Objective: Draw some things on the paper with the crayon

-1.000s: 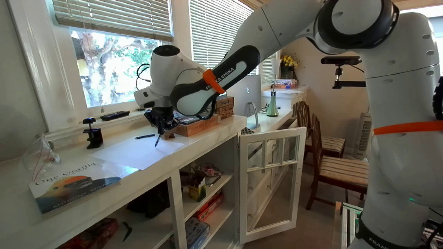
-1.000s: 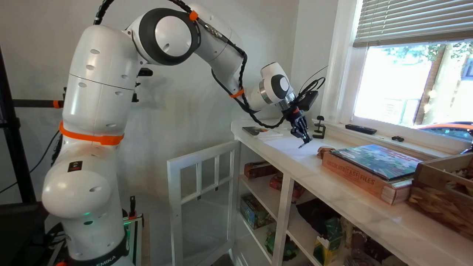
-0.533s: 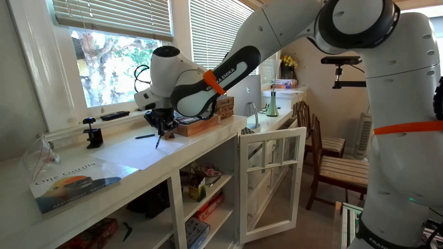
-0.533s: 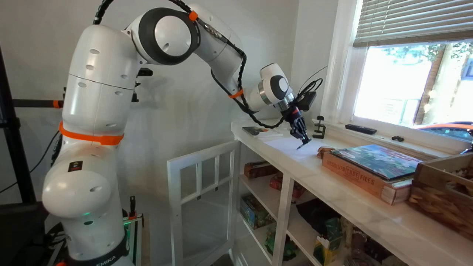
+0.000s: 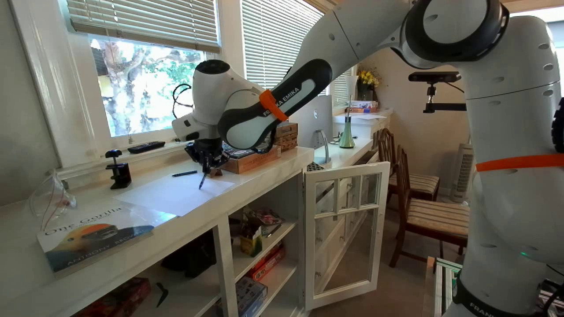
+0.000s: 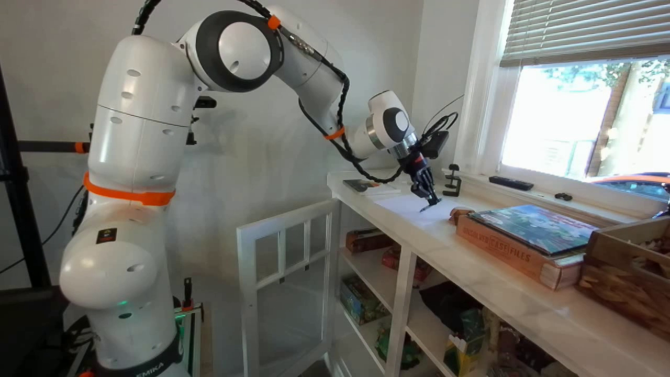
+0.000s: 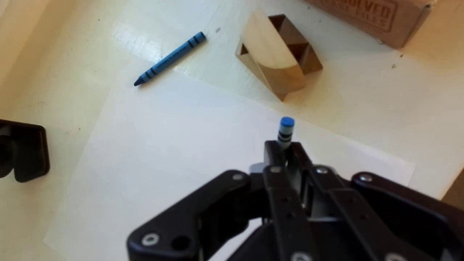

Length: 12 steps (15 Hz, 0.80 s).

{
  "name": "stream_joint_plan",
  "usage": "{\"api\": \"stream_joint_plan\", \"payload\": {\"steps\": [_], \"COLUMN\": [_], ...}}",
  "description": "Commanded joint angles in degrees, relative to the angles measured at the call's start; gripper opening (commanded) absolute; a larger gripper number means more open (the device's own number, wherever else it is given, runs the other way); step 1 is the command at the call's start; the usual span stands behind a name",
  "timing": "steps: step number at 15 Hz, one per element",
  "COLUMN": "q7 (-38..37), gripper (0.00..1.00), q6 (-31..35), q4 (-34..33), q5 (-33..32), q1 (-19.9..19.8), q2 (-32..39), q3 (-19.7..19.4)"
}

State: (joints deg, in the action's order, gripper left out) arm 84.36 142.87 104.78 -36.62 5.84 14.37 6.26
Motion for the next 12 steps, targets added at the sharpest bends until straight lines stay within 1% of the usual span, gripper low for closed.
{"api": "stream_joint_plan", "payload": {"steps": [1,12], "q7": [-2.27,-5.67], "gripper": [0.03,0.03], "q6": [1.28,0.76], "q4": [2.75,2.99], "q5": [-1.1,-3.47], "q1": [0.08,-0.13], "q2": [-0.24,-0.82], "q3": [-0.99,-3.12]}}
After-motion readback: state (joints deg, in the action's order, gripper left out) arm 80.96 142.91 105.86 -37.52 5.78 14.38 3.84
